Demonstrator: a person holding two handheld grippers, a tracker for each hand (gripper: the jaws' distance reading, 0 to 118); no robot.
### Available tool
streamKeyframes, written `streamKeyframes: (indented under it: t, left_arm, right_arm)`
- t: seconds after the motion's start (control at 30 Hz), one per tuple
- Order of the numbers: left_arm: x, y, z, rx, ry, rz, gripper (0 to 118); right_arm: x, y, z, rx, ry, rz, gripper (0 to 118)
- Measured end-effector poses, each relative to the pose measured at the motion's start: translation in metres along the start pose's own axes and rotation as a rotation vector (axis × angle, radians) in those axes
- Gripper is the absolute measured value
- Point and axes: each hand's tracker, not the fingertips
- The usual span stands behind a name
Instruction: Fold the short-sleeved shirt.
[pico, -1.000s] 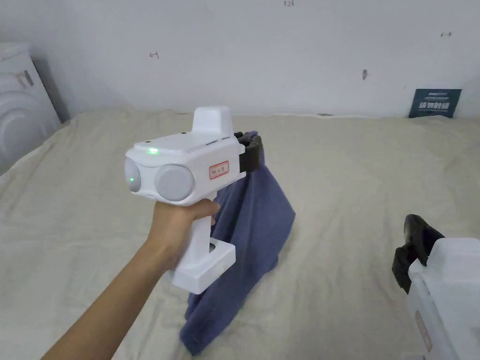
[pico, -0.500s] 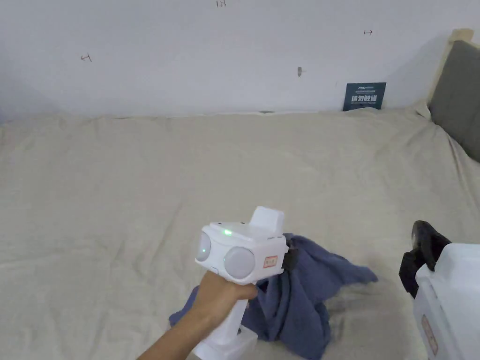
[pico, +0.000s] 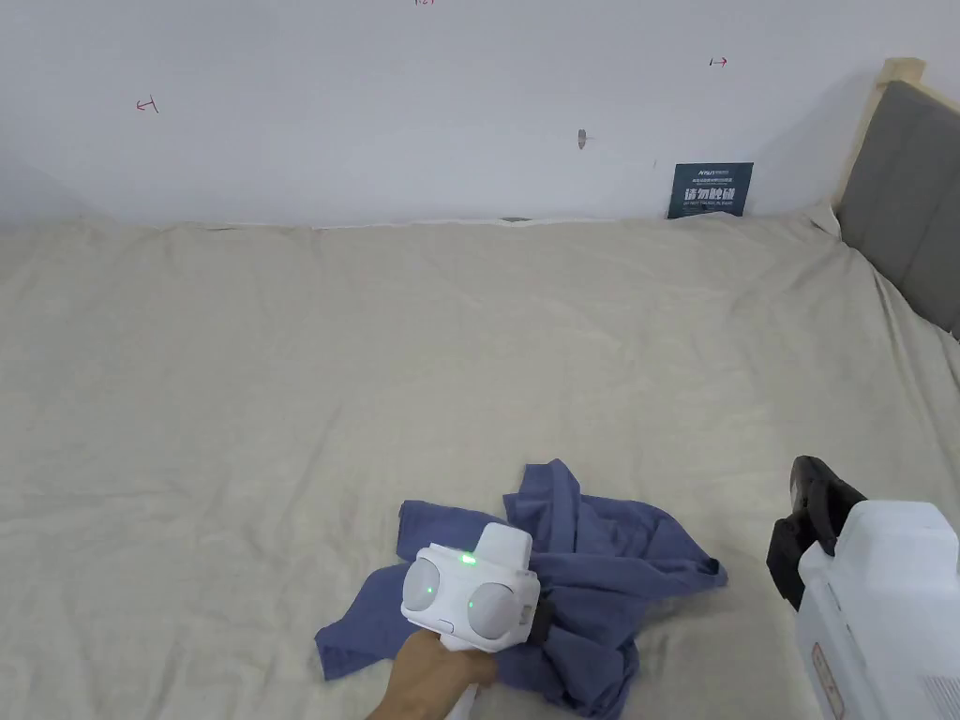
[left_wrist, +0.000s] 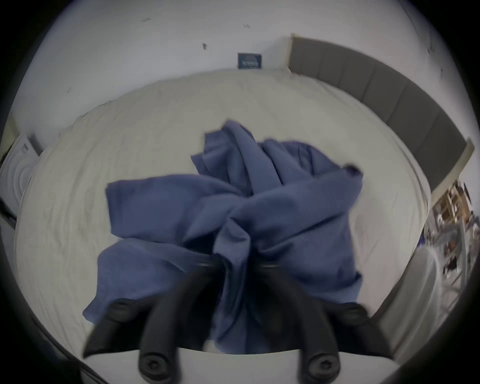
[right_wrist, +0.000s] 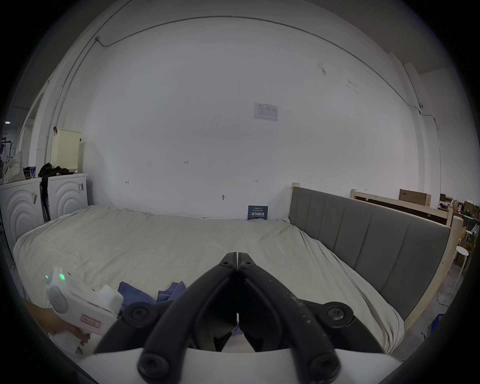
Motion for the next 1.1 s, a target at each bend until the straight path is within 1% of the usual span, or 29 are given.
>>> streamKeyframes:
  t: [0.03,0.07,0.1,0.17,0.23,0.33,0.43,0.57,0.63,0.67,0.73,0.77,0.8,0.83,0.87,0.97,1.1]
  left_arm:
    - [-0.002,0.003,0.011,0.038,0.012,0.033,95]
    - [-0.006,0.007,0.022,0.074,0.015,0.065,116]
    - [-0.009,0.010,0.033,0.112,-0.008,0.094,118]
    - [-0.017,0.021,0.066,0.239,-0.062,0.154,111]
    - [-0.024,0.033,0.094,0.297,-0.064,0.186,112]
    - [-0.030,0.041,0.139,0.472,-0.005,0.160,112]
    - [-0.041,0.042,0.177,0.642,0.089,0.134,112]
    - [-0.057,0.033,0.210,0.801,0.213,0.139,112]
    - [-0.066,0.025,0.221,0.875,0.281,0.125,109]
    - [-0.069,0.021,0.225,0.897,0.312,0.116,106]
    - [-0.078,0.013,0.228,0.919,0.361,0.106,84]
    - [-0.081,0.009,0.230,0.921,0.361,0.100,68]
    - [-0.084,0.006,0.232,0.921,0.370,0.104,39]
    - [-0.086,0.004,0.231,0.920,0.373,0.107,18]
    - [-0.090,0.002,0.233,0.913,0.369,0.108,1]
    - [-0.100,-0.003,0.232,0.860,0.258,0.138,0]
    - [-0.100,-0.006,0.226,0.814,0.312,0.134,0]
  right_arm:
    - [0.000,0.001,0.000,0.002,-0.001,0.001,2]
    - [0.001,0.003,0.000,0.004,-0.003,0.000,2]
    - [0.001,0.005,0.000,0.006,-0.004,-0.003,2]
    - [0.001,0.009,0.002,0.015,-0.009,-0.008,2]
    - [0.001,0.014,0.003,0.025,-0.012,-0.011,2]
    - [-0.001,0.023,0.004,0.042,-0.015,-0.012,2]
    - [-0.004,0.033,0.005,0.064,-0.012,-0.012,2]
    - [-0.008,0.045,0.007,0.094,-0.004,-0.008,2]
    - [-0.011,0.050,0.008,0.110,-0.001,-0.006,2]
    - [-0.012,0.052,0.008,0.116,0.002,-0.005,2]
    - [-0.014,0.056,0.008,0.127,0.010,-0.004,2]
    - [-0.015,0.057,0.008,0.131,0.012,-0.003,2]
    - [-0.016,0.058,0.008,0.135,0.015,-0.003,2]
    - [-0.017,0.059,0.009,0.138,0.017,-0.003,2]
    - [-0.018,0.059,0.009,0.139,0.019,-0.004,2]
    - [-0.021,0.058,0.009,0.141,0.022,-0.005,2]
    - [-0.022,0.057,0.009,0.136,0.027,-0.008,2]
